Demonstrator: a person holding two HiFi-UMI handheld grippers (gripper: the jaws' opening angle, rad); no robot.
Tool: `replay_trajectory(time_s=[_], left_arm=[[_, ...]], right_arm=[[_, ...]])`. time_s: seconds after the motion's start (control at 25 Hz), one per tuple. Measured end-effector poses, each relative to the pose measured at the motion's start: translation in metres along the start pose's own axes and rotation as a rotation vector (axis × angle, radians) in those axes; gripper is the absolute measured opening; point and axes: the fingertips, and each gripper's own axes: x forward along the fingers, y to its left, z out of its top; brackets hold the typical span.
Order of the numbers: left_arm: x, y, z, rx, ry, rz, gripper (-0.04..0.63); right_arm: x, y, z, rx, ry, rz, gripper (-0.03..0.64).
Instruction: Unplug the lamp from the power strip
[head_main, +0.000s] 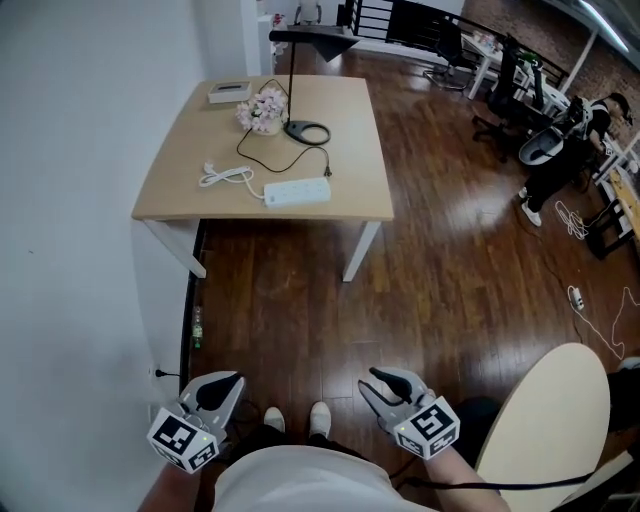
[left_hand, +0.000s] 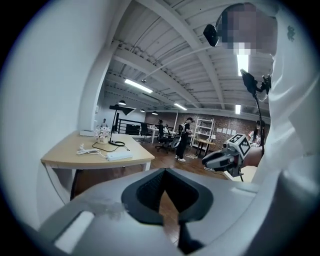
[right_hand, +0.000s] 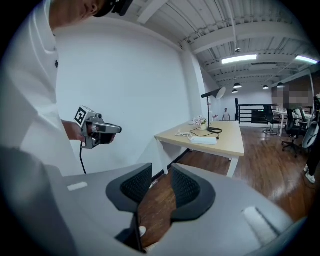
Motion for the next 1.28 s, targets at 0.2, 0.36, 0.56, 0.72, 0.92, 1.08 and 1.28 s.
replay_trajectory(time_s=[0.2,0.36,0.56,0.72,0.92,1.08,1.28], left_arm=[[-0.022,-0.008,0.008,0.058,-0.021,-0.025,0.006],[-0.046,-0.011,0.015,0.073,-0.058,-0.058,0.006],[-0.070,-0.006,0.003,0.068,-0.066,-0.068,0.006],[-0.083,-0.003,-0.001,0.079,-0.072,-0.080,0.006],[-0.092,-0.003,-0.006,0.086,-0.081,-0.092,0.006],[-0.097,-0.004,-0.008,0.083,-0.083,-0.093,0.006],[-0.106,-0.008,-0.012,0.072,-0.082,-0.090,0.006]], right_arm=[[-0.016,0.027,0.010,-0.004,-0.033,-0.040,0.119],[-0.015,0.060,0.018,-0.033,-0.045,-0.049,0.120],[-0.014,0.093,0.031,-0.056,-0.070,-0.054,0.120],[-0.015,0.110,0.035,-0.078,-0.067,-0.071,0.120],[-0.013,0.123,0.033,-0.091,-0.053,-0.083,0.120],[-0.012,0.131,0.034,-0.098,-0.048,-0.084,0.120],[-0.016,0.139,0.032,-0.103,-0.032,-0.085,0.119]])
